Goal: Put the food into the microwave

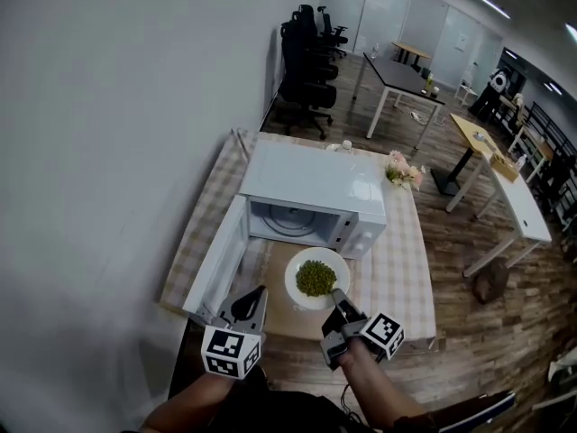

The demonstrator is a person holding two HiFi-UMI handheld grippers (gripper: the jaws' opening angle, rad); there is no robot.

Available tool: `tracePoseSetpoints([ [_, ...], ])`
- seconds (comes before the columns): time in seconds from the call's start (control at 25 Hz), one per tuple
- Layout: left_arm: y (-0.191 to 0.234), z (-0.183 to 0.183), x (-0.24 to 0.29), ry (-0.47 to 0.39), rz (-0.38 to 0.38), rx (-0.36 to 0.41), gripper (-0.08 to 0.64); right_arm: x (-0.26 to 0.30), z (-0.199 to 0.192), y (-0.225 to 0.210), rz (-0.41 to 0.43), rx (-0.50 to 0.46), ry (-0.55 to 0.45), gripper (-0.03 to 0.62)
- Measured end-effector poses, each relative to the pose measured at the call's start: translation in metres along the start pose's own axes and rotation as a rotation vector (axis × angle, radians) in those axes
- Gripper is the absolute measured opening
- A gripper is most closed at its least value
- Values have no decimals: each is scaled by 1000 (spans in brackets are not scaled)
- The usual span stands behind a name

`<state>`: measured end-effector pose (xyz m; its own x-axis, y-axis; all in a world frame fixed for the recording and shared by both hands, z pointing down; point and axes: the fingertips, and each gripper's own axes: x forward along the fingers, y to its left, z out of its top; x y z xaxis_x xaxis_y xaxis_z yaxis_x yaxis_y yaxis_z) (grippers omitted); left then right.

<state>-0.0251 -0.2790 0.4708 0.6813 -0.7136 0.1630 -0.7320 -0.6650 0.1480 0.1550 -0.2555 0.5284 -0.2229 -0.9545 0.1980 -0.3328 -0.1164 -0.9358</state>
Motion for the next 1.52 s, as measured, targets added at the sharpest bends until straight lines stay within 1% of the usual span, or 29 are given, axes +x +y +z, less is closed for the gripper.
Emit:
tracePoseSetpoints([
  [0.24, 15, 1, 15, 7, -38, -1, 8, 20, 0, -4, -21, 8, -32, 20],
  [0.44, 19, 6, 24, 2, -59, 16, 8, 32, -1, 0, -23, 10, -25, 20],
  [0.6, 24, 1, 32, 22, -57, 8, 8, 48, 0, 0, -5, 20, -15, 20],
  [0.76, 30, -1, 39, 40, -44, 17, 8, 63, 2, -8, -12, 35, -5, 20],
  [0.92, 35, -5, 50, 55, -40, 7, 8, 79, 10, -19, -22, 44, 1, 20],
  [1.12, 41, -9, 65, 71, -35, 12, 8, 101, 21, -38, -34, 66, -7, 20],
  [1.2, 45, -15, 73, 84, -26, 10, 8, 109, 24, -45, -49, 62, -3, 20],
  [1.32, 51, -26, 84, 105, -11, 1, 8, 120, 27, -53, -49, 67, 5, 20],
  [1.52, 56, -30, 97, 118, 6, -10, 8, 135, 30, -68, -61, 99, -9, 20],
])
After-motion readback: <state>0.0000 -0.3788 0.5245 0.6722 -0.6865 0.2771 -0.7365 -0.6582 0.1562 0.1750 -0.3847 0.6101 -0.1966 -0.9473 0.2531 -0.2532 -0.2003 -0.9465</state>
